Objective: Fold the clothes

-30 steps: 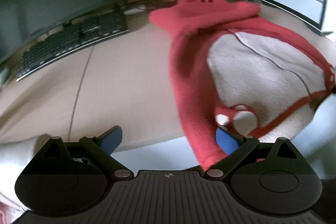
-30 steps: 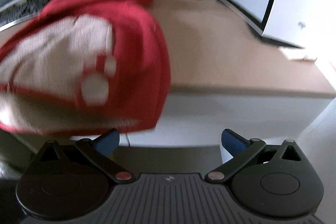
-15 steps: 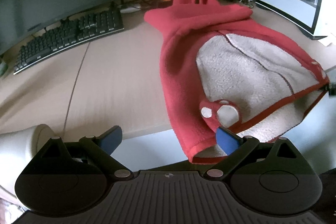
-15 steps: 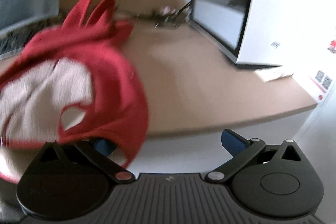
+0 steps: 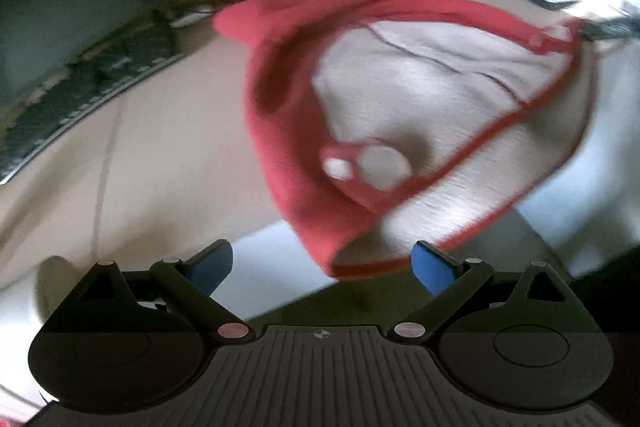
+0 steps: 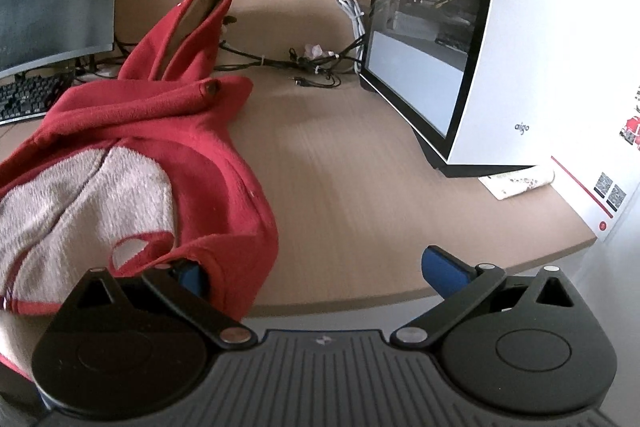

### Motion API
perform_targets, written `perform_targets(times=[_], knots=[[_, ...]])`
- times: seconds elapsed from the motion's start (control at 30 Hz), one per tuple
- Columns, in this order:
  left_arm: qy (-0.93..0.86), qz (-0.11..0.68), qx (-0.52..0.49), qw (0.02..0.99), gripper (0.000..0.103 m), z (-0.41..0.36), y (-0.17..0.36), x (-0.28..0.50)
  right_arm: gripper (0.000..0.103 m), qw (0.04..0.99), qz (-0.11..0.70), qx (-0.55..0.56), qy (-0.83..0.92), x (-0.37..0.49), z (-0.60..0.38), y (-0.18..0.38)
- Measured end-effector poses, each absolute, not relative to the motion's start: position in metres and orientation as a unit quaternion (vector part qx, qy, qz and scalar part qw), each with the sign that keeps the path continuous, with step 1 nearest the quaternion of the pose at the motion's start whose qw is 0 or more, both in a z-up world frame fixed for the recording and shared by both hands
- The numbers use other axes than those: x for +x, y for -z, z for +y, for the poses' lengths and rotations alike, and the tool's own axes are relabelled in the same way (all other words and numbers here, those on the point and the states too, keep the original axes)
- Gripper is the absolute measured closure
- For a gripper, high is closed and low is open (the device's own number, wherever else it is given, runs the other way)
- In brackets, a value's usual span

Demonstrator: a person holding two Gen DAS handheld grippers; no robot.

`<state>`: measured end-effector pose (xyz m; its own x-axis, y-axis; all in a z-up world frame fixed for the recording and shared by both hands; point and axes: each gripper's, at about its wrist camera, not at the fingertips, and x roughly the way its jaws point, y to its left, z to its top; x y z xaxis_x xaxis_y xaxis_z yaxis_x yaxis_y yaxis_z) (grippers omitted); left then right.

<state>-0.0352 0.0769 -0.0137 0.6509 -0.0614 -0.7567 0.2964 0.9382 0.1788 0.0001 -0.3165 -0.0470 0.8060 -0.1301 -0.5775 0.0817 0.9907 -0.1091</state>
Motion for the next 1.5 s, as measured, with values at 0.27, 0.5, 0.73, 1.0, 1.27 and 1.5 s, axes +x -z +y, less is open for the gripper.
perform_targets(times=[0.27,0.5,0.73,1.0,1.27,1.5], knots=[[0.118,0.407,0.191,0.885,0.004,0.081,0.017,-0.025,0.0,0.939,0.339,-0.049,0.043,-0.008,-0.323,0.07],[0.047,0.399,0.175,0.899,0.003,0.094,0.015,-0.017,0.0,0.924,0.377,-0.052,0.034,-0.01,-0.32,0.104],[0.04,0.391,0.151,0.907,0.003,0.104,0.003,-0.013,0.0,0.943,0.317,-0.07,0.072,-0.022,-0.318,0.083],[0.068,0.41,0.088,0.905,0.002,0.143,-0.028,-0.011,0.0,0.941,0.333,-0.068,-0.006,-0.029,-0.343,0.007],[0.112,0.425,0.003,0.898,0.002,0.177,-0.057,0.012,0.0,0.932,0.354,-0.072,-0.033,0.004,-0.343,-0.033],[0.129,0.366,0.021,0.921,0.002,0.175,-0.11,0.059,0.0,0.951,0.292,-0.091,-0.039,0.082,-0.35,-0.079]])
